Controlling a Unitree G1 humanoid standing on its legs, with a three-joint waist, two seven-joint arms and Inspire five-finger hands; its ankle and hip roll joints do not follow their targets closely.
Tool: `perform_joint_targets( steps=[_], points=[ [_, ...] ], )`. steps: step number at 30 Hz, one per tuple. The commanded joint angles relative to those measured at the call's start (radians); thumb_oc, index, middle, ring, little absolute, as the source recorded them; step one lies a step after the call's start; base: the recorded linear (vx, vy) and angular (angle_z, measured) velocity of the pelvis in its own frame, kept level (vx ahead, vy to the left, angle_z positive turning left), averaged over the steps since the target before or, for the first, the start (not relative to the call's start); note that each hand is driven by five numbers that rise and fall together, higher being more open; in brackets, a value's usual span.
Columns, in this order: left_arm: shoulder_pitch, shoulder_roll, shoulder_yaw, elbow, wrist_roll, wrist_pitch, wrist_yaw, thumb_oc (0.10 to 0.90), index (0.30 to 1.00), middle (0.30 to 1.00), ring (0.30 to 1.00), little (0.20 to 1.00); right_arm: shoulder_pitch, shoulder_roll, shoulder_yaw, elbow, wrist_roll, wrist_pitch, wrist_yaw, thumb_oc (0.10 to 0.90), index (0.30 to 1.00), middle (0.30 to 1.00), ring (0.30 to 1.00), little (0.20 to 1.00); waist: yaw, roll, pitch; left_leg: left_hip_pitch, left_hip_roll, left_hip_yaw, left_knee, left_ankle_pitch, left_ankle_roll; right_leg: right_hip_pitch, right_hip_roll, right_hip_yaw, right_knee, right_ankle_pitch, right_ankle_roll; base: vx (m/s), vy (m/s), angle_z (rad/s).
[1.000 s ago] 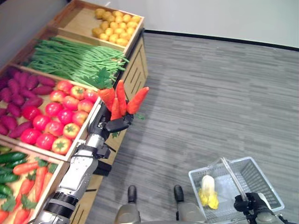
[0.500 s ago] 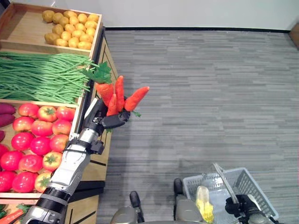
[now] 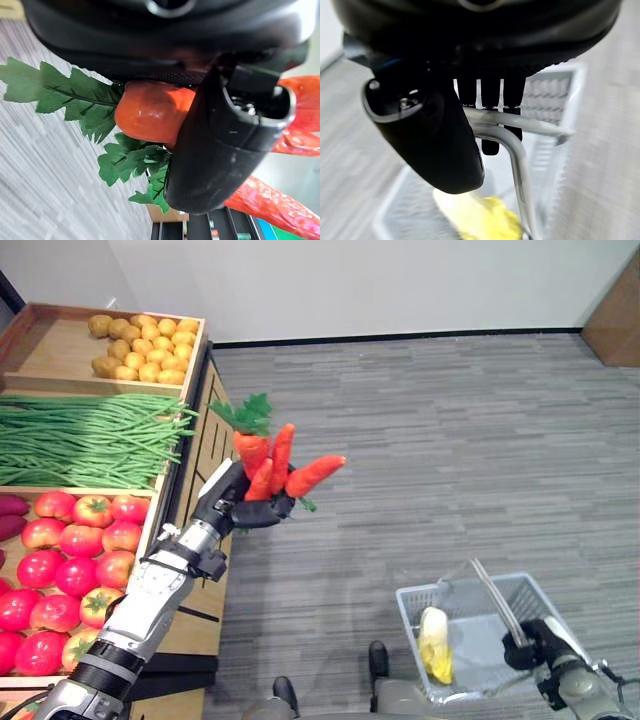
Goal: Get the vegetables into the basket
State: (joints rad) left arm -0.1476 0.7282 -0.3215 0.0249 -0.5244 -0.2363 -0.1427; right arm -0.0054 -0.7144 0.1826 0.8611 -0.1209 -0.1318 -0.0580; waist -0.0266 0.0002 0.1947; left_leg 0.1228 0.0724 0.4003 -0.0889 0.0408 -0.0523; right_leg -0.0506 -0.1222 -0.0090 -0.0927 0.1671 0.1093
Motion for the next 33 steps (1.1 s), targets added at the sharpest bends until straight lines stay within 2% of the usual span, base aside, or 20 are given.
perform_joint_targets(
  steps=[1,9,14,18,22,33],
  points=[
    [-0.161,0.031,-0.035,-0.07,-0.046,-0.094,-0.03,0.4,0.3,0.3,0.3,0.3,-0.158,-0.134,0.015,0.017,-0.005,-0.074,-0.058,0.4,0.3,0.3,0.3,0.3,0.013,-0.026,-0.06,-0.027,0.067,-0.038,0.002,0.036,-0.086,0.067,-0.067,-0.054,0.005,-0.061,0.103,0.0,-0.036,-0.11],
    [-0.299,0.103,-0.185,-0.112,-0.007,-0.095,-0.074,0.4,0.3,0.3,0.3,0.3,-0.339,-0.219,0.147,-0.049,-0.076,-0.077,-0.063,0.4,0.3,0.3,0.3,0.3,0.005,-0.01,-0.066,-0.011,0.084,-0.028,0.002,0.043,-0.097,0.078,-0.053,-0.054,0.005,-0.065,0.098,0.01,-0.028,-0.03],
    [-0.423,0.101,-0.306,-0.116,0.045,-0.106,-0.069,0.4,0.3,0.3,0.3,0.3,-0.492,-0.266,0.281,-0.012,-0.159,-0.073,-0.069,0.4,0.3,0.3,0.3,0.3,0.007,-0.005,-0.068,-0.014,0.083,-0.039,0.002,0.042,-0.097,0.081,-0.056,-0.052,0.005,-0.063,0.094,0.01,-0.007,-0.02],
    [-0.488,0.098,-0.365,-0.127,0.068,-0.11,-0.068,0.4,0.3,0.3,0.3,0.3,-0.589,-0.254,0.352,0.01,-0.177,-0.067,-0.074,0.4,0.3,0.3,0.3,0.3,0.009,0.0,-0.063,-0.018,0.08,-0.039,0.002,0.041,-0.097,0.076,-0.059,-0.049,0.005,-0.058,0.095,0.0,0.0,0.0],
    [-0.55,0.061,-0.419,-0.142,0.087,-0.113,-0.061,0.4,0.3,0.3,0.3,0.3,-0.697,-0.227,0.404,-0.015,-0.165,-0.062,-0.084,0.4,0.3,0.3,0.3,0.3,0.014,0.002,-0.057,-0.02,0.077,-0.039,0.002,0.039,-0.095,0.071,-0.063,-0.044,0.005,-0.054,0.096,0.0,0.0,0.0],
    [-0.573,0.01,-0.517,-0.182,0.124,-0.103,-0.084,0.4,0.3,0.3,0.3,0.3,-0.813,-0.145,0.439,-0.081,-0.088,-0.059,-0.088,0.4,0.3,0.3,0.3,0.3,0.017,0.004,-0.059,-0.018,0.072,-0.047,0.002,0.032,-0.089,0.08,-0.07,-0.05,0.005,-0.058,0.093,0.0,0.0,0.0]
  ],
)
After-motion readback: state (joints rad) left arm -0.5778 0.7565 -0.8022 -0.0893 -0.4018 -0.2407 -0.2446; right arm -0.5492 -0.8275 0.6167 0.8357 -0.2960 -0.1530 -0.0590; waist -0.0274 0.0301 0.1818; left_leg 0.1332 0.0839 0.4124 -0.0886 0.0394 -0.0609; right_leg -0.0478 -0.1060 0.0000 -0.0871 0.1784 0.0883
